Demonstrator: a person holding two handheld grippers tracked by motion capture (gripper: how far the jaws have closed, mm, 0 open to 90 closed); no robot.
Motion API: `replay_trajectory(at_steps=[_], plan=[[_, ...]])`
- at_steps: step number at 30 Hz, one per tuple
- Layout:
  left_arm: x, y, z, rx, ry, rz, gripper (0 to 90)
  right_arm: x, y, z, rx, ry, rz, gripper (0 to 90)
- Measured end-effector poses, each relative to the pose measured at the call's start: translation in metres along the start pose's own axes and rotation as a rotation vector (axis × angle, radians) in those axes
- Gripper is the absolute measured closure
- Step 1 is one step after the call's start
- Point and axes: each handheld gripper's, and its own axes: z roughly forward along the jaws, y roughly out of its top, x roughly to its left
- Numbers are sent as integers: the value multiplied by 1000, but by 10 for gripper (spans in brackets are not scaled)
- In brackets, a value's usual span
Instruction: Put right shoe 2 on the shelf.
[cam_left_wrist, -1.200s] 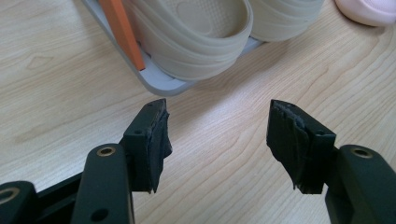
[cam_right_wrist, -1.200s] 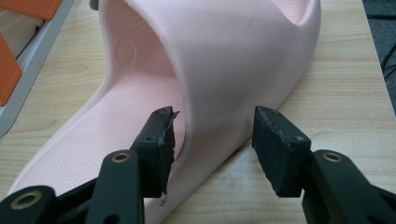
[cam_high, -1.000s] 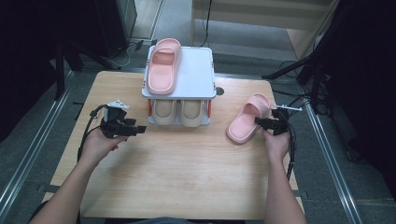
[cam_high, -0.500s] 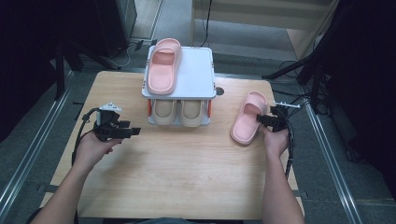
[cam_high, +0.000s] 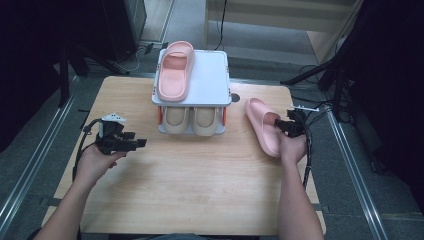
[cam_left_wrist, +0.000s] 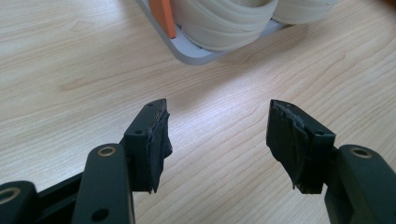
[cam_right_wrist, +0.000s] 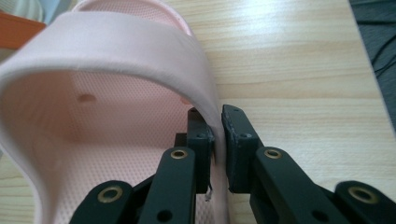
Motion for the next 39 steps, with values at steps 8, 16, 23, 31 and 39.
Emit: replay_trajectory(at_steps=[8,16,23,31,39], plan=[[3,-4,-3,2,5,-9,392,5,8,-1,9,-18,29,845],[3,-8,-5,7,12,-16,393,14,17,-3,4,-9,17,845],[2,-11,-5,10,13,-23,394,26,21,-2,16,-8,-14,844],[-1,-12,-4,18,5,-1,394,38,27,-2,13,7,-34,845],[-2,-12,-5,12,-6,9,393,47,38,-8,21,8,-40,844]])
